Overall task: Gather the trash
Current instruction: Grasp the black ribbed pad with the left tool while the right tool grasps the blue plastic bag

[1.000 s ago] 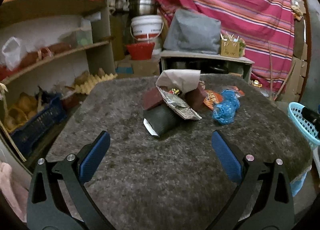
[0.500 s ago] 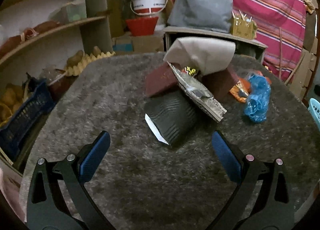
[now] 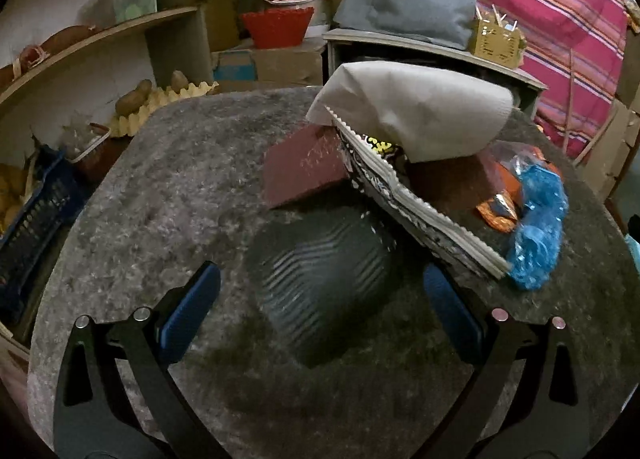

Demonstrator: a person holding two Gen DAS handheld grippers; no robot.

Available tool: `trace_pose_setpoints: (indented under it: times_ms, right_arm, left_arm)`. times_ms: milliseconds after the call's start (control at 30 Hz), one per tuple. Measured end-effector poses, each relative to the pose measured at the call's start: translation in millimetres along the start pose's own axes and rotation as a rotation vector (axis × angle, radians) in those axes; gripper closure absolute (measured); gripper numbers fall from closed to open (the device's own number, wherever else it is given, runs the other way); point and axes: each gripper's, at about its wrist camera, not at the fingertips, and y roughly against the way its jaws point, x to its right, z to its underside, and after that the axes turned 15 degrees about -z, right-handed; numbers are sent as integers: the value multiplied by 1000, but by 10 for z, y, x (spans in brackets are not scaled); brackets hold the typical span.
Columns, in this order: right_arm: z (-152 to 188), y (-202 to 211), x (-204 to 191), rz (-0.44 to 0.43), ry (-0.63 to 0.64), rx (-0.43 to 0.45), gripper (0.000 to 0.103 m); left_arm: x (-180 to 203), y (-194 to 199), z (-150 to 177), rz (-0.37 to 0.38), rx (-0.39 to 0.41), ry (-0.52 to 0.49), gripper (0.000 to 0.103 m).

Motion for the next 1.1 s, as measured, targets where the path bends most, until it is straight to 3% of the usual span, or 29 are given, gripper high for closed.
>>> trace_pose_setpoints:
  times_ms: [367,400,500,667,700,733,1100]
  right_arm:
    - [-21,14,-4,-13,-22,10,4]
    - [-24,15,-13,-15,-20,10,4]
    - [-14,13,-96,-20,-2,16,4]
    - [33,-20,-205,-23,11,4,4]
    - [46,-33,-244,-26,17,-1,4]
    - [52,-42,-268,-28,22,-4,4]
    - [97,-202,-611,-76,53,-40,4]
  left_arm:
    - [60,-211,31,-7,-67,-26,5]
    - [66,-223,48,-6,-72,-28,8]
    - [72,-223,53,68,-83,-31,31]
    - [-10,-124,85,76,-61,-50,38]
    - [-46,-96,93,79,-58,-51,45]
    - [-105,-53,104,89,-54,-53,64]
    - [-691,211,239,34,31,-96,64]
